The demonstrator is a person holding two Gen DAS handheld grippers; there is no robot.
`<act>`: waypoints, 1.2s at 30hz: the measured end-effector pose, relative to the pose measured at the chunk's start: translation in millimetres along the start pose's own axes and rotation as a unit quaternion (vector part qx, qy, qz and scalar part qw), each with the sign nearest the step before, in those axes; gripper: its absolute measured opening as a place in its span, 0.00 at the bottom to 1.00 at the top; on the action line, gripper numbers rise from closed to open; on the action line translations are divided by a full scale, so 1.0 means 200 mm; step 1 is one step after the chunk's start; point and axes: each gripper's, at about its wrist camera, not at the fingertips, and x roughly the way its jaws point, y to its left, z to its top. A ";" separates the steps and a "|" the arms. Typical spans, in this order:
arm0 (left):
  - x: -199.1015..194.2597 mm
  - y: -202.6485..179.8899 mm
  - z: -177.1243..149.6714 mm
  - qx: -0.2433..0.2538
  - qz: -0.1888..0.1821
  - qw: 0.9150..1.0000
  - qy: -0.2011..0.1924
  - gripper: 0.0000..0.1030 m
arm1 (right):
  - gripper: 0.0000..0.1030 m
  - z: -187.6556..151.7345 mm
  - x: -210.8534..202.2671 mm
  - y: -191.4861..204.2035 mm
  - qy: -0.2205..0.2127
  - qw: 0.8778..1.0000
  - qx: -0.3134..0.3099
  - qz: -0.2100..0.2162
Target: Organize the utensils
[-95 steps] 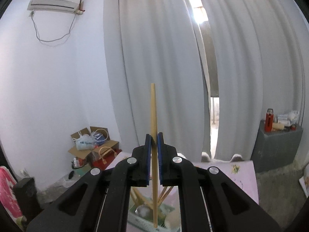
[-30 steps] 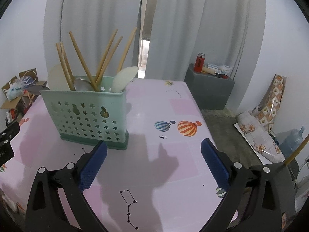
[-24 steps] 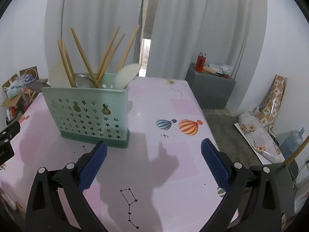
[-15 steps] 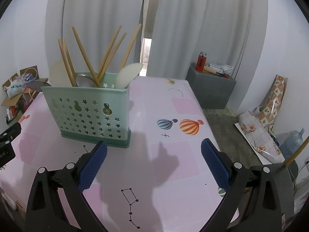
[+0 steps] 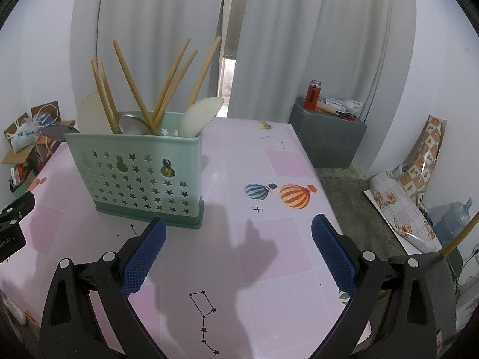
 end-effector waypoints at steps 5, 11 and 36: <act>0.00 0.00 0.00 -0.004 -0.001 1.000 0.003 0.92 | 0.92 0.00 0.00 0.00 -0.001 1.000 0.000 0.000; 0.01 0.00 0.00 -0.003 -0.001 1.000 0.005 0.92 | 0.92 0.00 0.00 0.00 -0.001 1.000 0.000 0.000; 0.01 0.01 -0.03 -0.008 -0.002 1.000 0.013 0.92 | 0.92 0.00 0.00 0.00 0.000 1.000 0.000 0.002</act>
